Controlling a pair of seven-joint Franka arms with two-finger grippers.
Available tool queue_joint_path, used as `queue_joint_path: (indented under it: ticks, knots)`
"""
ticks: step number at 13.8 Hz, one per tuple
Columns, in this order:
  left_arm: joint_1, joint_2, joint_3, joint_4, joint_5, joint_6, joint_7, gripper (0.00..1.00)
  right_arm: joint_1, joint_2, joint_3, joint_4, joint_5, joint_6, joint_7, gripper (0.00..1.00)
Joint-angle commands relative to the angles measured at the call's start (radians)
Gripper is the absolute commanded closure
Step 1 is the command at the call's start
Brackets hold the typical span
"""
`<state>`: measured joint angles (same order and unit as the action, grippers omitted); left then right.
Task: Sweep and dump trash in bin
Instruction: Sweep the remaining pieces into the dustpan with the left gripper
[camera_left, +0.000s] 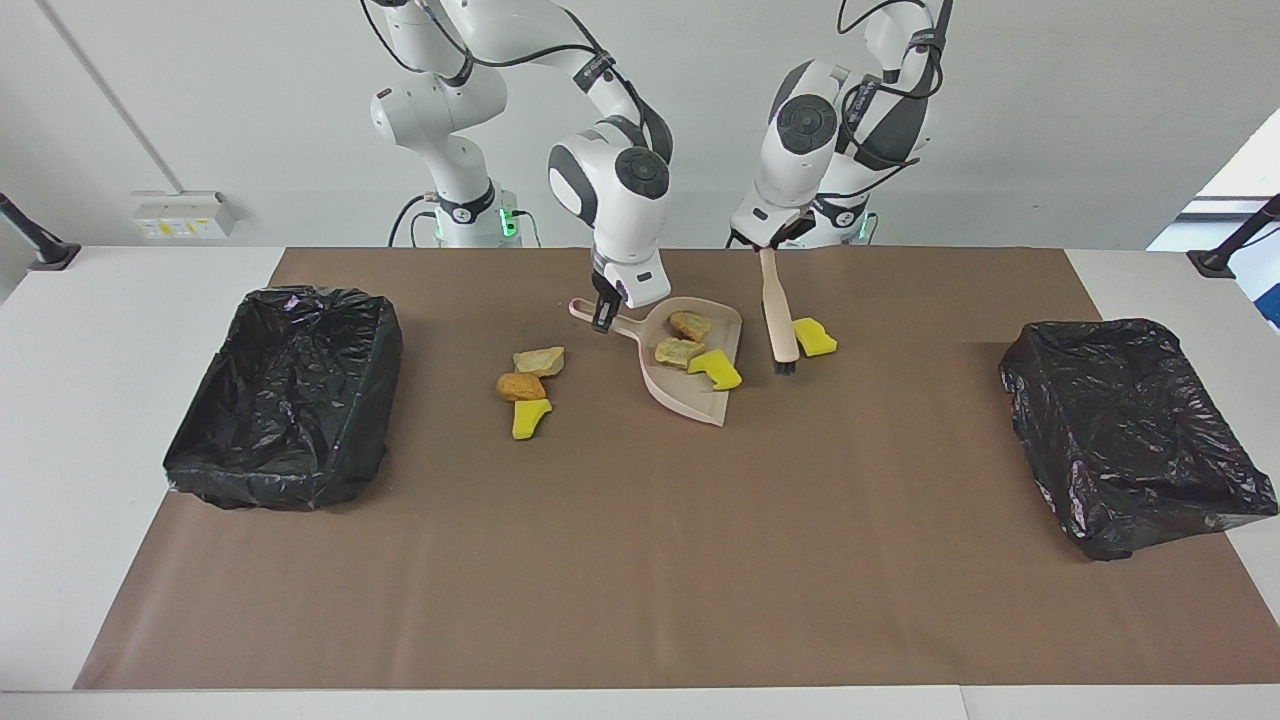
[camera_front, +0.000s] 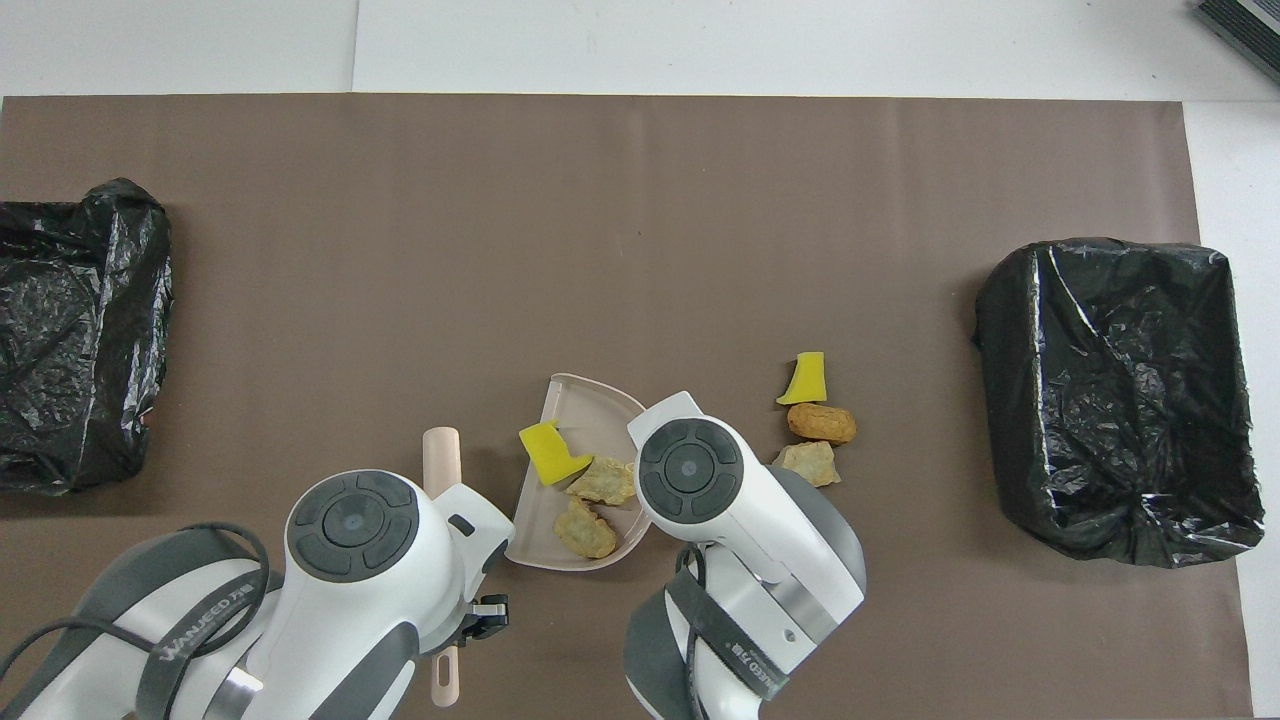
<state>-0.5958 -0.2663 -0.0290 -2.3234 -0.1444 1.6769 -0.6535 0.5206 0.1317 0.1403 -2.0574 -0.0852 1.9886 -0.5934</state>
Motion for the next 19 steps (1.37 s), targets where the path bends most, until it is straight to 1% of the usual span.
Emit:
queue_joint_path:
  ticks: [1,4,6,8,9,11,13,14,17,19]
  knots:
    - [0.036,-0.083,0.004,-0.085,0.003,-0.037,-0.11,1.0,-0.014,0.005,0.012,0.003,-0.007,0.002,-0.037,1.0]
    - [0.068,-0.168,0.004,-0.187,0.052,-0.063,-0.204,1.0,-0.016,0.02,0.01,0.003,-0.011,0.015,-0.092,1.0]
    - [0.097,-0.169,0.004,-0.221,0.055,-0.04,-0.288,1.0,-0.021,0.023,0.01,0.003,-0.043,0.019,-0.129,1.0]
    - [0.155,-0.157,0.003,-0.237,0.057,-0.013,-0.291,1.0,-0.022,0.022,0.01,0.0,-0.045,0.019,-0.128,1.0]
    - [0.162,-0.15,0.003,-0.249,0.057,0.016,-0.291,1.0,-0.022,0.02,0.01,-0.003,-0.045,0.018,-0.128,1.0]
    - [0.143,-0.105,0.0,-0.251,0.057,0.129,-0.253,1.0,-0.022,0.019,0.01,-0.003,-0.045,0.016,-0.128,1.0]
    - [0.082,-0.039,0.0,-0.241,0.055,0.234,-0.216,1.0,-0.022,0.016,0.01,-0.013,-0.045,0.016,-0.129,1.0]
    - [0.068,-0.007,-0.002,-0.232,0.052,0.275,-0.203,1.0,-0.027,0.014,0.01,-0.023,-0.05,0.018,-0.129,1.0]
    - [0.062,0.074,-0.005,-0.168,0.039,0.42,-0.068,1.0,-0.03,0.016,0.01,-0.029,-0.05,0.021,-0.128,1.0]
    - [0.024,0.102,-0.005,-0.131,-0.015,0.464,0.006,1.0,-0.03,0.016,0.01,-0.029,-0.05,0.019,-0.128,1.0]
